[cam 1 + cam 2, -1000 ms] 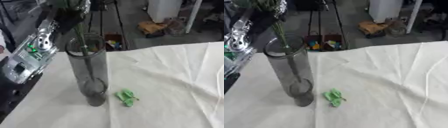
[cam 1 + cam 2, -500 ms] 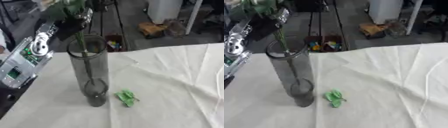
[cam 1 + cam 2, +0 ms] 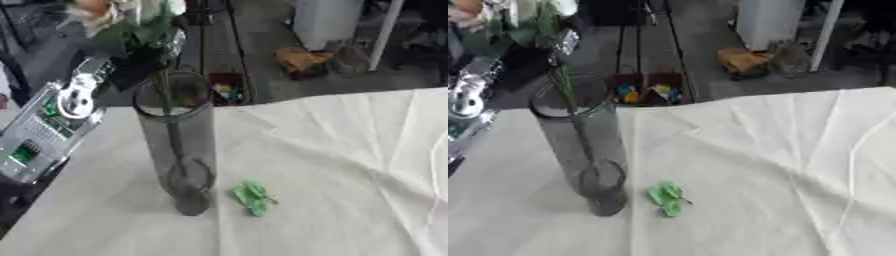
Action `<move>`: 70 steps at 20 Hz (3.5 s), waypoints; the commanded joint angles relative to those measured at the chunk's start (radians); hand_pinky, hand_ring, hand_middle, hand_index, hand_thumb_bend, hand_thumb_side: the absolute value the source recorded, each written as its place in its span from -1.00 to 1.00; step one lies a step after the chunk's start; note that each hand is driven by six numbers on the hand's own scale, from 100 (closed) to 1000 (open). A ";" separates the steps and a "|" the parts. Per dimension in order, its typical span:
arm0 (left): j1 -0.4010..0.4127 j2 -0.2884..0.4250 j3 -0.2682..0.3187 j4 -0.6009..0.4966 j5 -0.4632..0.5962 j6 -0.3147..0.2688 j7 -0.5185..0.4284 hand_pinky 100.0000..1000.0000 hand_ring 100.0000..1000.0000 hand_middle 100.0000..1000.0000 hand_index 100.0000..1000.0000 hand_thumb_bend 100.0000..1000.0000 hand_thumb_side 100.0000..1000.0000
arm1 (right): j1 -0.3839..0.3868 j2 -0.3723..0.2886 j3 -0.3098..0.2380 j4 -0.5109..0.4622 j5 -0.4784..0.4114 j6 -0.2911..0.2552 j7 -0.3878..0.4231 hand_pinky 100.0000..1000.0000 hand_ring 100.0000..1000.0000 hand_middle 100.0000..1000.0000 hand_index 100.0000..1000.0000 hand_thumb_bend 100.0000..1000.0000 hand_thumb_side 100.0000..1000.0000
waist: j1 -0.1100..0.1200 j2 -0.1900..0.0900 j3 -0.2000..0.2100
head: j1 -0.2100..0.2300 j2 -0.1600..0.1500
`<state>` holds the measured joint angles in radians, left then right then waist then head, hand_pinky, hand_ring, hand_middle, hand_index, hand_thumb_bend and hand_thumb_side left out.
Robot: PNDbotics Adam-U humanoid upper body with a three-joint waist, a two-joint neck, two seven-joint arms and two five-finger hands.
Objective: Arrange flowers into the vase.
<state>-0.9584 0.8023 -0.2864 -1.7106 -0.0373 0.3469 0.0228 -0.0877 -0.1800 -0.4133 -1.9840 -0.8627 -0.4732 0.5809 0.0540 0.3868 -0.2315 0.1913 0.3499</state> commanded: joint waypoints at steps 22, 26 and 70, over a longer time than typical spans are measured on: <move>-0.042 0.054 0.084 0.068 -0.157 -0.056 -0.573 0.88 1.00 1.00 1.00 -1.00 1.00 | 0.002 -0.016 -0.007 -0.016 0.006 0.021 -0.004 0.84 0.42 -0.18 0.51 -1.00 0.71 | 0.003 -0.038 0.010 | -0.012 -0.010; -0.050 0.054 0.101 0.073 -0.168 -0.056 -0.603 0.90 1.00 1.00 1.00 -1.00 1.00 | 0.003 -0.016 -0.007 -0.016 0.008 0.022 -0.003 0.84 0.42 -0.18 0.51 -1.00 0.70 | 0.002 -0.039 0.011 | -0.013 -0.011; -0.108 0.090 0.110 0.128 -0.330 -0.262 -0.930 1.00 1.00 1.00 1.00 -1.00 0.56 | 0.005 -0.020 -0.008 -0.016 0.041 0.054 -0.031 0.88 0.43 -0.21 0.51 -1.00 0.74 | 0.023 -0.050 0.012 | -0.019 -0.010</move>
<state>-1.0462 0.8544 -0.1797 -1.5789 -0.3676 0.1016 -0.9072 -0.0795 -0.1802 -0.4134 -1.9840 -0.8316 -0.4219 0.5525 0.0799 0.3623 -0.2193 0.1733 0.3493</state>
